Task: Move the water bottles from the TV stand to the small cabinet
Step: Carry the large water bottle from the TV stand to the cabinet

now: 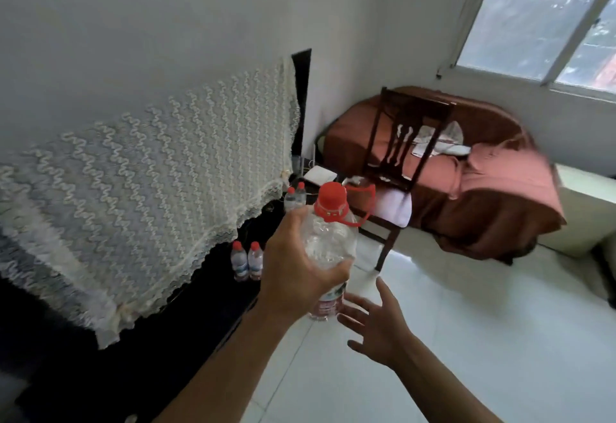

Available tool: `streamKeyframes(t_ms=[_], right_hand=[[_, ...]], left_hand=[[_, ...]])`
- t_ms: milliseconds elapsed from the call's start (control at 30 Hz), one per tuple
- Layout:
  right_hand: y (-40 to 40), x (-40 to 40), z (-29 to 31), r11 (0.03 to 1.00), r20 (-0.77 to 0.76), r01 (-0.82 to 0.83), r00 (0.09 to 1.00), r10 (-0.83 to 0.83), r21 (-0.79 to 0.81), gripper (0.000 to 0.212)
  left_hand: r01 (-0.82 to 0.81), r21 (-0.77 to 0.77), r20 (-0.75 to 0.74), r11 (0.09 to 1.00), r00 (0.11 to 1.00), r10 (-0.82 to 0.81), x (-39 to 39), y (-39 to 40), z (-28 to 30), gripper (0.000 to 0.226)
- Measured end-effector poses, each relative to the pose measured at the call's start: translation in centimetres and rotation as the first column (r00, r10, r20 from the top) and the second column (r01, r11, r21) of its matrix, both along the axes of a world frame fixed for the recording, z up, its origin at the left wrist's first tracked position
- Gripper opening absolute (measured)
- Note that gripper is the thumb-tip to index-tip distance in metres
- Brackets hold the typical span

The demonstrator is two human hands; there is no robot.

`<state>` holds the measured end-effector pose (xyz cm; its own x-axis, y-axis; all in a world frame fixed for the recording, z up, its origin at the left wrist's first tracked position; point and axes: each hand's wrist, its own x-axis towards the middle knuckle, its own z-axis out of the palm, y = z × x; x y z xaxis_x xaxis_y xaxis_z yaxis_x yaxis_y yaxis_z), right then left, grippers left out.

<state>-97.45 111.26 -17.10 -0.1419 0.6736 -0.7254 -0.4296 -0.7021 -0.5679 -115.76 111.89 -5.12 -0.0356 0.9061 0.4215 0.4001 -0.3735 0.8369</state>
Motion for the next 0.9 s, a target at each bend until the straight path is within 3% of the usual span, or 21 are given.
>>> streamKeyframes(t_ms=[300, 533, 900], right_hand=[[-2.8, 18.2, -0.3, 0.966, -0.075, 0.258, 0.963, -0.257, -0.006, 0.078], [-4.8, 31.9, -0.5, 0.918, -0.057, 0.396, 0.917, -0.396, -0.011, 0.075], [-5.7, 46.6, 0.8, 0.763, -0.085, 0.646, 0.76, -0.644, 0.004, 0.075]], left_hand=[[0.247, -0.048, -0.056, 0.968, 0.967, -0.25, 18.8, 1.2, 0.2, 0.084], [0.34, -0.059, -0.073, 0.939, 0.936, -0.343, 33.5, 1.5, -0.2, 0.084], [0.552, 0.01, -0.089, 0.834, 0.831, -0.549, 50.3, 4.3, 0.8, 0.082]])
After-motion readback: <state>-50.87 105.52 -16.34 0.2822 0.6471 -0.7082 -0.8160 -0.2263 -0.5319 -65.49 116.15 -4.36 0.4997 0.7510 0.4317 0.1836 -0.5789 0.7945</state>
